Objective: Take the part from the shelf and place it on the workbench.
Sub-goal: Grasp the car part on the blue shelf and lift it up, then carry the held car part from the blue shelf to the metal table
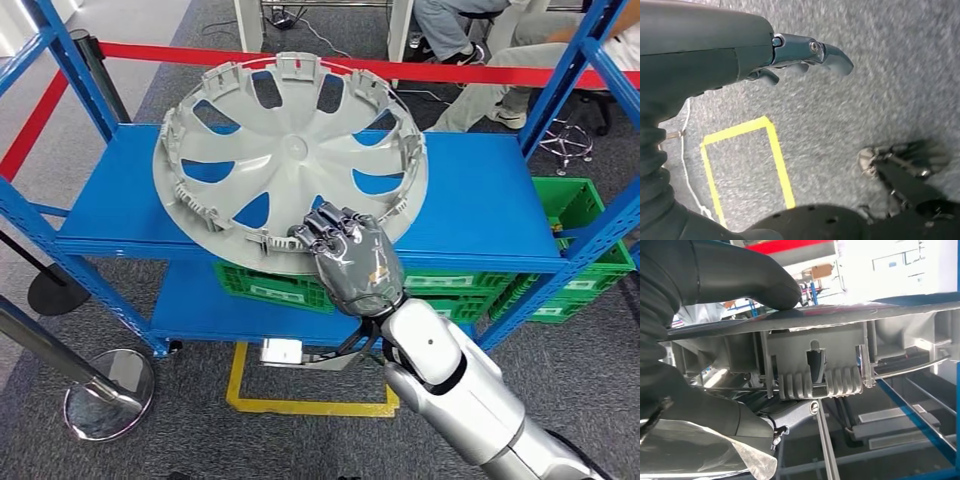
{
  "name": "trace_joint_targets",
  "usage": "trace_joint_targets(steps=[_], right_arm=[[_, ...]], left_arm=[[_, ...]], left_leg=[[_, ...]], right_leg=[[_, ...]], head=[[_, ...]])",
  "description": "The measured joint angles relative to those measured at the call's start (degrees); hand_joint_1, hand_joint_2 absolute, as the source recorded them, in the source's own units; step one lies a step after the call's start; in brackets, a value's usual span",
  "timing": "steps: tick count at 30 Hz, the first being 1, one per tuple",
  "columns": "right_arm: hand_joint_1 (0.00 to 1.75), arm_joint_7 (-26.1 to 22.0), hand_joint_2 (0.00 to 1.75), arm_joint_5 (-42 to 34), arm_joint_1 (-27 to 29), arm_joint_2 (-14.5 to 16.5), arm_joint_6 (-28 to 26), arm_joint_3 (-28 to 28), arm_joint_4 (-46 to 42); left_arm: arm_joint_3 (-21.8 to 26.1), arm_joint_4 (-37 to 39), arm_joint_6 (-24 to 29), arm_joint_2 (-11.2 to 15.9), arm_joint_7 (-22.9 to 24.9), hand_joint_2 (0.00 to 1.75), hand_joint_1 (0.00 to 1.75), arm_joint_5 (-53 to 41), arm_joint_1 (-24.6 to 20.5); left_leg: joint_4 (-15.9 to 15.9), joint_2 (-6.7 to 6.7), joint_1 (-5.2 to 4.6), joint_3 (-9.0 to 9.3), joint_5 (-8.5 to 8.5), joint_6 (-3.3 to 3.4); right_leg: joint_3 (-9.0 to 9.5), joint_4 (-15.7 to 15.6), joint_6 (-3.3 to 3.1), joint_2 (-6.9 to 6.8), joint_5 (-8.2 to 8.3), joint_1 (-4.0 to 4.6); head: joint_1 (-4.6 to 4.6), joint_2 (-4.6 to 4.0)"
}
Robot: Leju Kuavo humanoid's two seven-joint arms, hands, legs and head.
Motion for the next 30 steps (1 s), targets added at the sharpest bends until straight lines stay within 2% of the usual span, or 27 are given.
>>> trace_joint_targets(steps=[1, 2, 4, 5, 6, 8, 9, 11, 12, 13, 14, 15, 16, 17, 18, 19, 20, 21, 23, 24, 25, 26, 28, 29, 30], right_arm=[[1.75, 0.0, 1.75, 0.0, 0.0, 0.0, 0.0, 0.0, 0.0], [1.75, 0.0, 1.75, 0.0, 0.0, 0.0, 0.0, 0.0, 0.0], [1.75, 0.0, 1.75, -0.1, -0.1, 0.0, 0.0, 0.0, 0.0], [1.75, 0.0, 1.75, -0.1, -0.1, 0.0, 0.0, 0.0, 0.0], [1.75, 0.0, 1.75, -0.1, -0.1, 0.0, 0.0, 0.0, 0.0], [1.75, 0.0, 1.75, -0.1, -0.1, 0.0, 0.0, 0.0, 0.0], [1.75, 0.0, 1.75, -0.1, -0.1, 0.0, 0.0, 0.0, 0.0], [1.75, 0.0, 1.75, -0.1, -0.2, 0.0, 0.0, 0.0, 0.0], [1.75, 0.1, 1.75, -0.1, -0.1, 0.0, 0.0, -0.1, 0.0], [1.75, 0.1, 1.75, -0.1, -0.1, 0.0, 0.1, -0.1, 0.1], [1.75, 0.1, 1.75, -0.1, -0.1, 0.0, 0.1, -0.1, 0.1], [1.75, 0.1, 1.75, -0.2, -0.1, 0.0, 0.1, -0.1, 0.1], [1.75, 0.1, 1.75, -0.3, -0.1, 0.0, 0.2, -0.1, 0.2], [1.75, 0.0, 1.75, -0.5, 0.0, 0.0, 0.3, -0.1, 0.2], [1.75, 0.0, 1.75, -0.7, 0.0, 0.0, 0.4, -0.1, 0.2], [1.75, 0.0, 1.75, -0.9, -0.1, 0.0, 0.5, -0.1, 0.2], [1.75, 0.0, 1.75, -1.3, -0.1, 0.0, 0.7, -0.2, 0.2], [1.75, -0.1, 1.75, -1.7, -0.1, 0.0, 0.9, -0.3, 0.2], [1.75, -0.3, 1.75, -2.7, -0.1, 0.0, 1.4, -0.4, 0.2], [1.75, -0.4, 1.75, -3.1, -0.1, 0.0, 1.6, -0.5, 0.2], [1.75, -0.5, 1.75, -3.3, 0.0, 0.0, 1.7, -0.5, 0.3], [1.75, -0.6, 1.75, -3.5, 0.0, 0.0, 1.8, -0.5, 0.3], [1.75, -0.7, 1.75, -3.7, 0.0, 0.0, 2.0, -0.5, 0.5], [1.75, -0.8, 1.75, -3.7, 0.0, 0.0, 2.1, -0.5, 0.6], [1.75, -0.8, 1.75, -3.8, 0.0, 0.0, 2.2, -0.5, 0.7]], left_arm=[[0.0, 0.0, 0.0, 0.0, 0.0, 1.75, 0.00, 0.0, 0.0], [0.0, 0.0, 0.0, -0.1, -0.1, 1.75, 0.00, 0.0, 0.0], [0.0, 0.0, 0.0, -0.1, -0.1, 1.75, 0.00, 0.0, 0.0], [0.0, 0.0, 0.0, -0.1, -0.1, 1.75, 0.00, 0.0, 0.0], [0.0, 0.0, 0.0, -0.1, -0.2, 1.75, 0.00, 0.0, 0.0], [0.0, -0.1, 0.0, 0.0, -0.2, 1.75, 0.00, 0.0, 0.1], [0.0, -0.1, 0.0, 0.1, -0.2, 1.75, 0.00, 0.0, 0.2], [0.0, -0.1, 0.0, 0.1, -0.2, 1.75, 0.00, 0.0, 0.3], [0.0, -0.1, 0.0, 0.1, -0.2, 1.75, 0.00, 0.0, 0.3], [0.0, -0.1, 0.0, 0.1, -0.2, 1.75, 0.00, 0.0, 0.3], [0.0, -0.1, 0.0, 0.1, -0.2, 1.75, 0.00, 0.0, 0.2], [0.0, -0.1, 0.0, 0.1, -0.2, 1.75, 0.00, 0.0, 0.2], [0.0, -0.1, 0.0, 0.2, -0.2, 1.75, 0.00, 0.0, 0.2], [0.0, -0.1, -0.1, 0.2, -0.2, 1.75, 0.00, 0.0, 0.2], [0.0, -0.1, -0.1, 0.3, -0.2, 1.75, 0.00, 0.0, 0.1], [0.0, -0.1, -0.1, 0.3, -0.2, 1.75, 0.00, 0.0, 0.0], [0.0, -0.1, -0.1, 0.4, -0.2, 1.75, 0.00, 0.0, 0.0], [0.0, -0.1, -0.2, 0.4, -0.2, 1.75, 0.00, 0.0, -0.1], [0.0, -0.1, -0.2, 0.4, -0.2, 1.75, 0.00, 0.1, 0.0], [0.0, -0.1, -0.2, 0.4, -0.2, 1.75, 0.00, 0.1, 0.0], [-0.1, -0.1, -0.2, 0.4, -0.2, 1.75, 0.00, 0.1, 0.0], [-0.1, -0.1, -0.3, 0.4, -0.2, 1.75, 0.00, 0.1, -0.1], [-0.1, -0.1, -0.3, 0.5, -0.2, 1.75, 0.00, 0.1, -0.1], [-0.1, -0.1, -0.3, 0.6, -0.2, 1.75, 0.00, 0.1, -0.1], [-0.1, -0.2, -0.3, 0.6, -0.2, 1.75, 0.00, 0.1, -0.1]], left_leg=[[0.1, -0.02, -0.08, -0.68, 0.47, -0.05], [0.2, -0.04, -0.13, -1.25, 0.93, -0.16], [0.5, -0.11, -0.28, -2.11, 1.74, -0.52], [0.5, -0.12, -0.29, -2.37, 2.18, -0.78], [0.5, -0.13, -0.28, -2.61, 2.66, -1.04], [0.6, -0.19, -0.19, -3.10, 2.96, -1.64], [1.4, -0.20, -0.13, -3.53, 1.78, -2.03], [6.1, -0.17, 0.16, -4.88, -3.31, -2.83], [9.9, -0.15, 0.33, -5.66, -6.16, -3.17], [13.4, -0.15, 0.50, -6.20, -7.93, -3.41], [15.9, -0.14, 0.63, -6.22, -8.36, -3.57], [16.6, -0.14, 0.73, -5.48, -7.57, -3.64], [15.4, -0.14, 0.82, -3.89, -6.04, -3.61], [12.4, -0.14, 0.86, -1.42, -4.52, -3.48], [8.4, -0.14, 0.80, 1.48, -3.97, -3.24], [4.3, -0.16, 0.71, 4.13, -4.14, -2.92], [1.2, -0.18, 0.57, 5.95, -4.63, -2.59], [-0.5, -0.21, 0.40, 6.77, -5.17, -2.25], [-1.3, -0.11, 0.33, 6.41, -4.44, -1.49], [-1.5, 0.00, 0.39, 6.02, -3.85, -1.04], [-1.7, 0.11, 0.48, 5.51, -3.20, -0.60], [-1.8, 0.21, 0.55, 4.95, -2.62, -0.25], [-1.7, 0.21, 0.37, 3.49, -1.50, 0.12], [-1.6, 0.22, 0.26, 2.72, -0.94, 0.16], [-1.4, 0.22, 0.18, 1.89, -0.38, 0.14]], right_leg=[[2.11, -2.3, -0.20, 0.00, 1.65, 0.07], [4.90, -6.2, -0.46, 0.02, 2.83, 0.16], [10.05, -13.7, -0.82, 0.10, 3.08, 0.41], [11.31, -15.9, -0.91, 0.16, 2.61, 0.55], [11.70, -16.6, -1.04, 0.20, 2.52, 0.68], [10.88, -16.8, -1.82, 0.07, 3.38, 0.56], [10.38, -16.8, -2.40, -0.04, 3.97, 0.43], [9.24, -16.9, -3.14, -0.25, 5.13, 0.24], [8.51, -16.8, -3.28, -0.32, 5.67, 0.24], [7.75, -16.7, -3.27, -0.38, 6.19, 0.25], [6.95, -16.6, -3.24, -0.42, 6.72, 0.25], [6.13, -16.4, -3.17, -0.44, 7.23, 0.25], [5.35, -16.3, -3.06, -0.43, 7.71, 0.24], [4.72, -16.2, -2.90, -0.42, 8.13, 0.24], [4.20, -16.0, -2.66, -0.41, 8.53, 0.29], [3.85, -16.0, -2.35, -0.45, 8.94, 0.34], [3.63, -16.0, -2.00, -0.51, 9.42, 0.36], [3.45, -16.2, -1.63, -0.59, 9.95, 0.34], [3.18, -16.5, -0.93, -0.59, 10.69, 0.20], [2.73, -16.1, -0.67, -0.47, 10.00, 0.17], [2.07, -14.7, -0.46, -0.32, 8.29, 0.16], [1.18, -12.2, -0.33, -0.18, 5.73, 0.14], [-0.67, -4.7, -0.15, -0.10, 0.65, 0.12], [-1.07, -1.7, -0.11, -0.10, -0.41, 0.12], [-0.73, -0.2, -0.10, -0.10, -0.21, 0.13]], head=[[-0.01, 0.00], [-0.02, 0.00], [-0.06, 0.01], [-0.03, 0.01], [-0.01, 0.01], [0.10, 0.01], [0.02, 0.01], [-0.13, 0.00], [-0.20, 0.00], [-0.20, 0.00], [-0.20, -0.01], [-0.21, -0.01], [-0.21, -0.01], [-0.21, 0.00], [-0.19, 0.01], [-0.14, 0.01], [-0.09, 0.01], [-0.05, 0.01], [-0.08, 0.00], [-0.07, 0.00], [-0.04, 0.00], [0.03, 0.00], [0.14, 0.00], [0.13, -0.01], [0.13, -0.01]])
